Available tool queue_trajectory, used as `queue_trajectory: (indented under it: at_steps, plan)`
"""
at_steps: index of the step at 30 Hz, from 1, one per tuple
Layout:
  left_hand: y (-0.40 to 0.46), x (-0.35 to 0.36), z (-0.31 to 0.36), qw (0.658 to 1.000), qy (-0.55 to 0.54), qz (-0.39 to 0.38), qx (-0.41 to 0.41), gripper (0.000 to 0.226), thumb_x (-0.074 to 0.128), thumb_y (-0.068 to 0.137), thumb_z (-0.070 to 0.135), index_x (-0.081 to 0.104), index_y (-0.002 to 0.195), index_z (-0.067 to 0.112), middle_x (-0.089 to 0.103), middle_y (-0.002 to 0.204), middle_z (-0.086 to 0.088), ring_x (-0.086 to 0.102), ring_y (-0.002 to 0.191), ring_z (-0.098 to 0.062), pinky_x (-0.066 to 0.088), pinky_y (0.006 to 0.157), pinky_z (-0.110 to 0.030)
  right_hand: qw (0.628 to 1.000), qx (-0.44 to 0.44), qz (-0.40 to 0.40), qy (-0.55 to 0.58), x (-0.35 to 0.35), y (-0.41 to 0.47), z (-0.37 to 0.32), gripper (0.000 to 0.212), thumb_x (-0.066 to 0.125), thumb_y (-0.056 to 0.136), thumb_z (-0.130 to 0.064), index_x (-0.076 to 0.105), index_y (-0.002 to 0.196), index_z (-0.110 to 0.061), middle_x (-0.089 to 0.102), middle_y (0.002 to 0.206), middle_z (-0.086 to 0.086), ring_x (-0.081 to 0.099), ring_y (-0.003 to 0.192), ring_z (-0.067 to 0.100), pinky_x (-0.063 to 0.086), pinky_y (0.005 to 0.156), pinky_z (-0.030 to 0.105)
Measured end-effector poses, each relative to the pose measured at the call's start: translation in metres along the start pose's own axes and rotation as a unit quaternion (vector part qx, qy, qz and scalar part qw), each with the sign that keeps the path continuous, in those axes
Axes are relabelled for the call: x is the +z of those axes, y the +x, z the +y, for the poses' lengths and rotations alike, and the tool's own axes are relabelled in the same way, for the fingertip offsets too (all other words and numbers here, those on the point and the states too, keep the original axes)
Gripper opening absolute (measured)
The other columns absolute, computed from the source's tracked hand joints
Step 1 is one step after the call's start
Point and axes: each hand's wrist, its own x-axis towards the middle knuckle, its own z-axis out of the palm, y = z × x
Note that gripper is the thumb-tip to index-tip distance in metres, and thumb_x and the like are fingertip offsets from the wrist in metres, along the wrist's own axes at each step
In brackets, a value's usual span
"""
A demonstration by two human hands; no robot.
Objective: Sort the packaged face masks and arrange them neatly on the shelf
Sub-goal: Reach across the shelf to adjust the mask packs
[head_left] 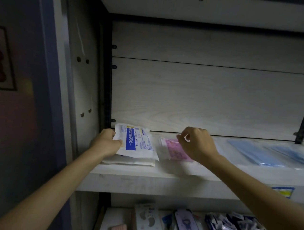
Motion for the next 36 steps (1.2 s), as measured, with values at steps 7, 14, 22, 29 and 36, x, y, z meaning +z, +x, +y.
queue_trajectory:
  at_steps: [7,14,22,29,36]
  plan:
    - [0.006,-0.001,-0.001,0.988,0.152,-0.017,0.009,0.031,0.058,0.09,0.035,0.051,0.116,0.02,0.058,0.108,-0.001,0.058,0.096,-0.022,0.051,0.083,-0.035,1.0,-0.02,0.005,-0.001,0.003,0.004,-0.017,0.03,0.054,0.094,-0.041,0.068,0.109,-0.018,0.07,0.106,0.009,0.061,0.1,0.031,0.05,0.086,0.039]
    - [-0.033,0.01,0.027,0.941,0.254,0.098,0.202,0.031,0.048,0.095,0.032,0.051,0.124,0.021,0.058,0.121,-0.006,0.05,0.112,-0.026,0.041,0.092,-0.035,0.998,-0.036,0.023,-0.049,-0.004,-0.033,-0.036,0.039,0.047,0.097,-0.045,0.056,0.126,-0.02,0.063,0.117,0.007,0.054,0.11,0.027,0.044,0.093,0.04]
    - [-0.106,0.058,0.052,0.92,0.15,0.034,0.361,0.032,0.04,0.098,0.04,0.047,0.129,0.034,0.054,0.126,0.01,0.046,0.115,-0.011,0.034,0.095,-0.027,0.992,0.046,0.111,-0.036,-0.027,-0.121,-0.023,0.032,0.056,0.094,-0.038,0.062,0.118,-0.019,0.069,0.104,0.005,0.059,0.097,0.03,0.046,0.08,0.041]
    - [-0.143,0.085,0.065,0.928,0.081,-0.006,0.364,0.03,0.042,0.097,0.043,0.052,0.124,0.036,0.057,0.123,0.017,0.047,0.113,-0.006,0.035,0.098,-0.025,0.983,0.109,0.139,-0.049,-0.047,-0.17,0.005,0.03,0.058,0.092,-0.04,0.063,0.115,-0.021,0.07,0.1,0.001,0.062,0.094,0.026,0.05,0.079,0.042]
    - [-0.171,0.11,0.091,0.928,0.091,-0.017,0.362,0.03,0.043,0.097,0.043,0.054,0.124,0.034,0.06,0.12,0.014,0.05,0.113,-0.01,0.037,0.096,-0.028,0.981,0.138,0.132,-0.033,-0.077,-0.195,0.043,0.036,0.057,0.094,-0.039,0.058,0.126,-0.024,0.067,0.112,0.0,0.059,0.106,0.023,0.043,0.088,0.04]
